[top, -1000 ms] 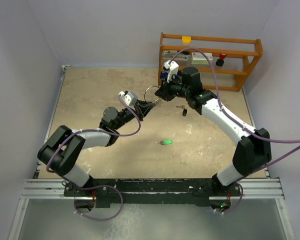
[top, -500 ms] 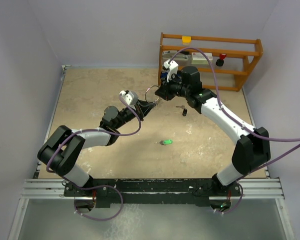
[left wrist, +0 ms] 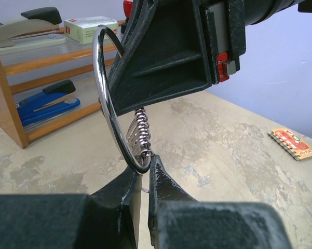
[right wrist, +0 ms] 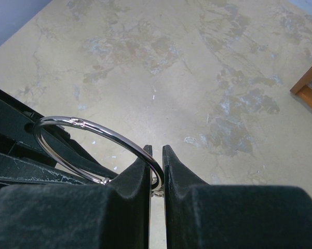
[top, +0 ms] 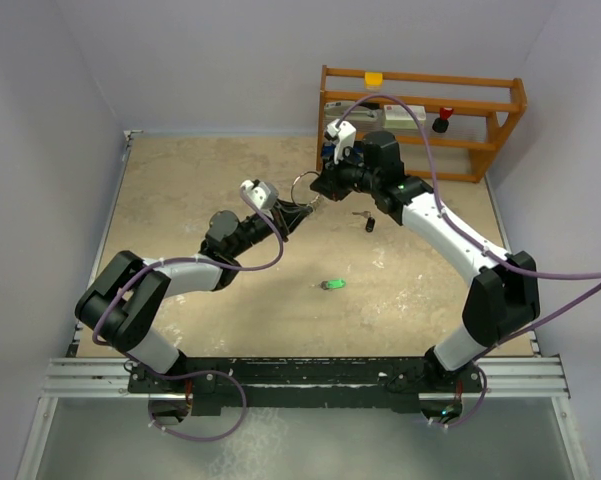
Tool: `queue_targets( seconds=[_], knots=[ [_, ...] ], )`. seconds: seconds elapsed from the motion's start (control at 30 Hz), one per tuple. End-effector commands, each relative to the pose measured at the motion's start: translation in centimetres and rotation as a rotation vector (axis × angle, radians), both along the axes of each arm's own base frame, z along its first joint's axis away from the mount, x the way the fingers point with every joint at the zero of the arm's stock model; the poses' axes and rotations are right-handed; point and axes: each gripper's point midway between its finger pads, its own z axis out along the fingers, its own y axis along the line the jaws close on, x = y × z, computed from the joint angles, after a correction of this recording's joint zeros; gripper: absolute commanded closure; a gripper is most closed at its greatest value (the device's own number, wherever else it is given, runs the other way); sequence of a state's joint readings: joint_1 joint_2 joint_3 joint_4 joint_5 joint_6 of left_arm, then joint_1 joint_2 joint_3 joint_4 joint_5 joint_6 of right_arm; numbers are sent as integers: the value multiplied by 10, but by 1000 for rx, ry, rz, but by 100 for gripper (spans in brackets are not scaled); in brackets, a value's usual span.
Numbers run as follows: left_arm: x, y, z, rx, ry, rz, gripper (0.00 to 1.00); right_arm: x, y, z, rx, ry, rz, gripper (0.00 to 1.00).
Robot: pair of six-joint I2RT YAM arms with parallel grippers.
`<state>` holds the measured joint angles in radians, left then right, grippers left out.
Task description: Put the keys on the keyring
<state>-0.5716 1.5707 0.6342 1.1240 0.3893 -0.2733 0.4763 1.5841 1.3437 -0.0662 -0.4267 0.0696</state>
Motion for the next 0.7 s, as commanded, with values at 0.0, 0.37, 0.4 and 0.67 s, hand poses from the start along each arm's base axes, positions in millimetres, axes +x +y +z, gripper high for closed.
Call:
queue_targets(
  seconds=[0.0, 0.37, 0.4, 0.67],
  knots=[
    [8, 2, 29, -27, -66, 27, 100, 3, 6, 24, 25, -67, 48, 100],
    [10, 2, 28, -33, -44, 37, 94, 5, 7, 21, 29, -70, 70, 100],
    [10, 2, 28, -34, -45, 38, 92, 4, 7, 20, 29, -69, 71, 100],
    [11, 4, 28, -32, -44, 48, 85, 4, 8, 19, 30, -66, 77, 100]
  ],
)
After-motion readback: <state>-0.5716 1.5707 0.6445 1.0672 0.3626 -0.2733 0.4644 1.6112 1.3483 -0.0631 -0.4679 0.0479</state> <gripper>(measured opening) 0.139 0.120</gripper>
